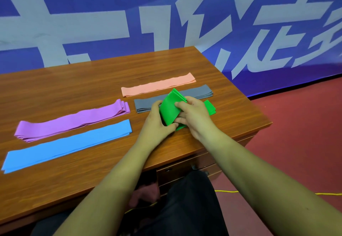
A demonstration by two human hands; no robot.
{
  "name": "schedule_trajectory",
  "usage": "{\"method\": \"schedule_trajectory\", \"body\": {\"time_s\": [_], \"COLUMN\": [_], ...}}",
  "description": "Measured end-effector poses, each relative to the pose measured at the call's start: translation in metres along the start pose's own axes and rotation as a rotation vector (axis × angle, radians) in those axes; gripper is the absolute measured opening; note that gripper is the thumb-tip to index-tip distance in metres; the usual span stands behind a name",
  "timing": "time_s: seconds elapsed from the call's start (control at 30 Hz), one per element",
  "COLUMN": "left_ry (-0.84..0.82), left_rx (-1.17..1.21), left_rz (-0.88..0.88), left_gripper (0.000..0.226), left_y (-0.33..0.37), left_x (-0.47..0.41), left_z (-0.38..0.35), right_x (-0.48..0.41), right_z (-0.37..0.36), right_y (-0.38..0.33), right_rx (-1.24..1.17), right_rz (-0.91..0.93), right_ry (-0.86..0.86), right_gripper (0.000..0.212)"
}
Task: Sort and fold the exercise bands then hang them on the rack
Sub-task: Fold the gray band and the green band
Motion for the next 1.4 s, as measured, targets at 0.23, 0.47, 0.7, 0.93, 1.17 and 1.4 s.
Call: {"method": "schedule_trajectory", "body": {"time_s": [0.23,0.47,0.7,0.93,1.17,1.4], "left_ry": [-0.051,-0.041,-0.059,-0.161,-0.066,-0.055], "left_rx": [-0.055,-0.162,-0.274,-0.244,-0.309,-0.366], "left_rz": [0.022,-0.047,-0.128,-0.056,-0.173,-0.177], "left_gripper": [0.082,0.073,0.049,0.078,0.053,0.062], "left_y": [-0.006,-0.008,-0.015,-0.016,-0.006,-0.009], "left_x": [-0.003,-0.003,-0.002,-0.005,-0.002,-0.001], "left_z": [-0.005,0.006,0.004,0.0,-0.001,0.0], "right_x": [-0.005,-0.01,-0.012,-0.023,-0.034,-0.036], "right_z": [0.013,0.027,0.036,0.039,0.058,0.066], "right_y": [-0.016,-0.012,-0.012,-0.027,-0.027,-0.026], "right_rx": [-0.156,-0.16,0.132,0.151,0.278,0.667], "right_rz": [-0.024,-0.135,-0.211,-0.156,-0.145,-0.015], "right_ry": [0.038,0.073,0.106,0.118,0.167,0.145], "right_gripper": [0.012,0.023,0.015,0.005,0.006,0.008]}}
Point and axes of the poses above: each hand's wrist, its own x-axis away from the middle knuckle, its own z-axis out of the back of the hand, y = z × x, the point moved 5 cm from there along -x, towards the middle knuckle, and after that the axes turned 14 degrees about -x, right-handed, at the moved point
